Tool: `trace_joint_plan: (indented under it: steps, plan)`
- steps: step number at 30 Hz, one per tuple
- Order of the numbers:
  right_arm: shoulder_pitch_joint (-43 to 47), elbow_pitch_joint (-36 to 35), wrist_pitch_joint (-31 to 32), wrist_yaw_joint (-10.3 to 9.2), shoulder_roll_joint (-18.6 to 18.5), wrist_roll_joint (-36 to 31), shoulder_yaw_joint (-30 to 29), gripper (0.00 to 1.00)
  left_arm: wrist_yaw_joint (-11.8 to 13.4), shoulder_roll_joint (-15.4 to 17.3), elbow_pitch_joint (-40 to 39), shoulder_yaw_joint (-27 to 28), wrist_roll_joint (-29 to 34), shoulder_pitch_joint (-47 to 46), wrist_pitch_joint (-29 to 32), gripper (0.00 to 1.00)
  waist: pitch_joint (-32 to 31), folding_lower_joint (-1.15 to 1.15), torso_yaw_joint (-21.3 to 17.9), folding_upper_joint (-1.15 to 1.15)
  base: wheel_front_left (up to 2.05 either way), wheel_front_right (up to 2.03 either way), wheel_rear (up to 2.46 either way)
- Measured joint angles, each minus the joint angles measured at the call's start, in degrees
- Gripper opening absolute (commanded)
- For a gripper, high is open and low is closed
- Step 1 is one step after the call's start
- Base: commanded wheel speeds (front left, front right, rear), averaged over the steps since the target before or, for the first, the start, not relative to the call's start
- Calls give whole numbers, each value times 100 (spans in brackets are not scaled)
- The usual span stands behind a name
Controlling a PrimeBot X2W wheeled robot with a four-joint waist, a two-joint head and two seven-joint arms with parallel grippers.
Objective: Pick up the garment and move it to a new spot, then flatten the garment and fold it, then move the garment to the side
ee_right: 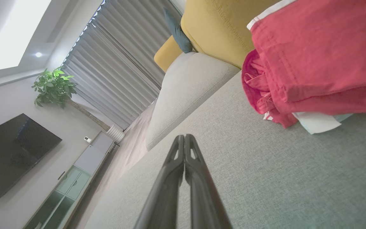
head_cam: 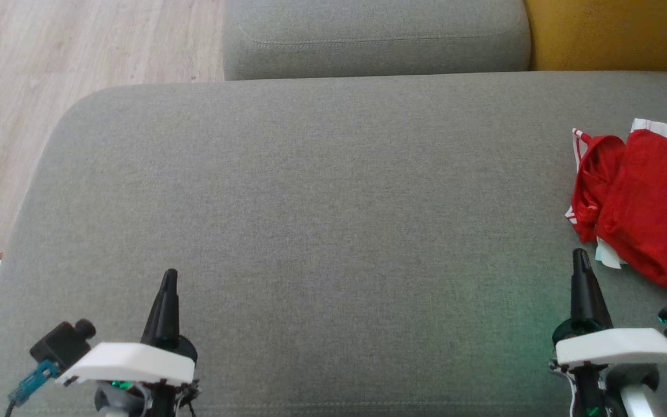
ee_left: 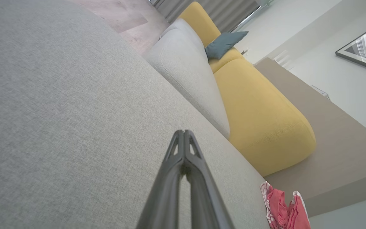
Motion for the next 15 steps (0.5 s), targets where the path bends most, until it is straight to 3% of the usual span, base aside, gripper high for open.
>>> trace_joint_plan:
  steps: [15]
  plan:
    - [-3,32,271,0,-8,1021,-138,0,-71,14,90,198,-895,-113,257,0,4,0,-4,0,0,0,0]
